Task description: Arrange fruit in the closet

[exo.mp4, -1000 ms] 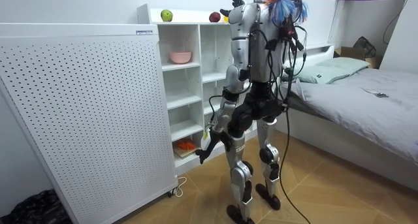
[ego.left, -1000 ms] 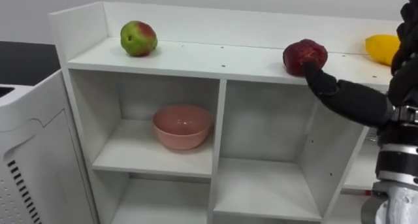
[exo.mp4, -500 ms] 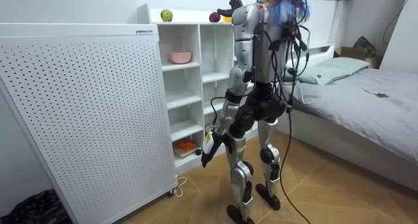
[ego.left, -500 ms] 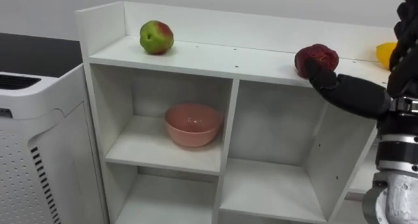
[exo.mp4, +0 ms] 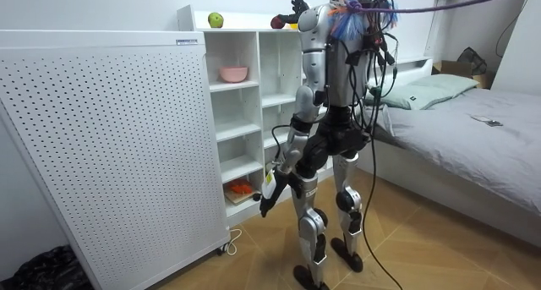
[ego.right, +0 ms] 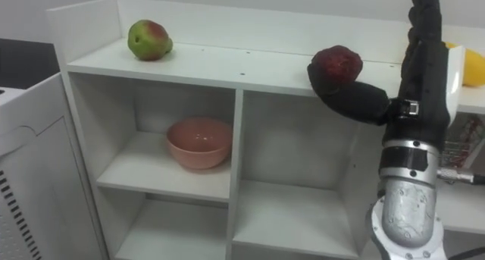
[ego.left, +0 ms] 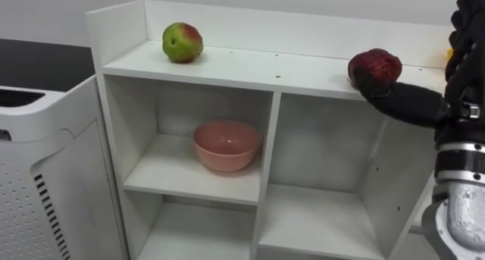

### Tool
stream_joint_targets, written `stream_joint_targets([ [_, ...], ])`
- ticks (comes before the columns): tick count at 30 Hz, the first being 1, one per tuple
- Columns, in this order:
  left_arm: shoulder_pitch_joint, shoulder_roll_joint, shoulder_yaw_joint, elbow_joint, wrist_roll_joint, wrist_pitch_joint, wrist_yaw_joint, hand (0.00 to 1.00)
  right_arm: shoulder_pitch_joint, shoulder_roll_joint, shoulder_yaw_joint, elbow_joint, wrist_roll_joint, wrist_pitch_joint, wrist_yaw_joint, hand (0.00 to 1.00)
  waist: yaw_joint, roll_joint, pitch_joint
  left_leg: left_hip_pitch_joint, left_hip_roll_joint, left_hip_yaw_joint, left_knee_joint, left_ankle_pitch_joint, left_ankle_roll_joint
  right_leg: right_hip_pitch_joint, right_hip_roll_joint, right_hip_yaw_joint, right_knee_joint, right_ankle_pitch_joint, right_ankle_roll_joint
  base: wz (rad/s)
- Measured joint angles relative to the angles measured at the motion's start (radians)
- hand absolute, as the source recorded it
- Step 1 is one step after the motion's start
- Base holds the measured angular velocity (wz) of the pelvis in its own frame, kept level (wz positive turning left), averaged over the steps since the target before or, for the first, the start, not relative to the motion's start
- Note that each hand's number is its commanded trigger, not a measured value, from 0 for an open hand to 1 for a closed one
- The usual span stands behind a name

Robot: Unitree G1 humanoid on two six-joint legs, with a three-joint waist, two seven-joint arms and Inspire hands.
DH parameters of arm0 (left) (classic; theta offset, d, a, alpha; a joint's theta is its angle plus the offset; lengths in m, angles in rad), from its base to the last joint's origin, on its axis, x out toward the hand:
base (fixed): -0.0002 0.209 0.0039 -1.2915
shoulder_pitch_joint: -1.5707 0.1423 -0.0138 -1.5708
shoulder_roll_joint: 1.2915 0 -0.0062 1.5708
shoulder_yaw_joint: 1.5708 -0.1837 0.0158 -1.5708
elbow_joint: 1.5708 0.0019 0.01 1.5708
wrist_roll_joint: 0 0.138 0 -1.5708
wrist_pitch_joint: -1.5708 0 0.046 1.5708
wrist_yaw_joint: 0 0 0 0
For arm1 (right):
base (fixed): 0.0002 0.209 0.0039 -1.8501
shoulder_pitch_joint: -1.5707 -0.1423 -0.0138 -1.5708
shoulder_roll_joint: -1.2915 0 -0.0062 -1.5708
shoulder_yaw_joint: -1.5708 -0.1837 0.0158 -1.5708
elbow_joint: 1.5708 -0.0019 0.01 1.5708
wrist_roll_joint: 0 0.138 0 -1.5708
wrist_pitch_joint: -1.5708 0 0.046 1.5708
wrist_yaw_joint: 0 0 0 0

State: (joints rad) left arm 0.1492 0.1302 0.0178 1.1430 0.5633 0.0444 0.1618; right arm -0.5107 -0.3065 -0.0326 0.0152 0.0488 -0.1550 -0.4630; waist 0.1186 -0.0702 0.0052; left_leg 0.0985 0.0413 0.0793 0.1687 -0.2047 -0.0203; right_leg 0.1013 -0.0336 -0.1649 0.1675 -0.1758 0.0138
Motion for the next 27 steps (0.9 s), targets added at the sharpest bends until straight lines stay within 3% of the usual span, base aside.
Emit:
stream_joint_targets([
  [13,0.004,0.009,0.0,-0.007,0.028,0.018,-0.025,0.0,-0.003,-0.004,0.001,0.013,0.024,0.006,0.043,0.0,-0.001,-0.02,0.0008,-0.005,0.0,-0.002,0.007,0.0,0.0,0.001,0.0,-0.004,0.001,0.0,0.0,0.0],
  [19,0.004,0.025,0.001,-0.048,0.047,0.021,-0.067,0.0,-0.003,-0.016,0.001,0.038,0.02,0.02,0.085,0.0,0.0,-0.035,-0.0045,-0.015,-0.001,-0.006,0.013,0.0,0.0,-0.004,-0.001,-0.002,0.002,0.0,0.0,0.0],
  [27,0.015,0.025,0.017,-0.064,0.06,0.022,-0.087,0.0,-0.004,-0.033,0.001,0.099,0.078,0.046,0.134,0.0,0.002,-0.03,-0.0006,-0.016,-0.001,-0.012,0.015,0.0,0.0,-0.004,-0.002,-0.009,0.002,0.0,0.0,0.0],
])
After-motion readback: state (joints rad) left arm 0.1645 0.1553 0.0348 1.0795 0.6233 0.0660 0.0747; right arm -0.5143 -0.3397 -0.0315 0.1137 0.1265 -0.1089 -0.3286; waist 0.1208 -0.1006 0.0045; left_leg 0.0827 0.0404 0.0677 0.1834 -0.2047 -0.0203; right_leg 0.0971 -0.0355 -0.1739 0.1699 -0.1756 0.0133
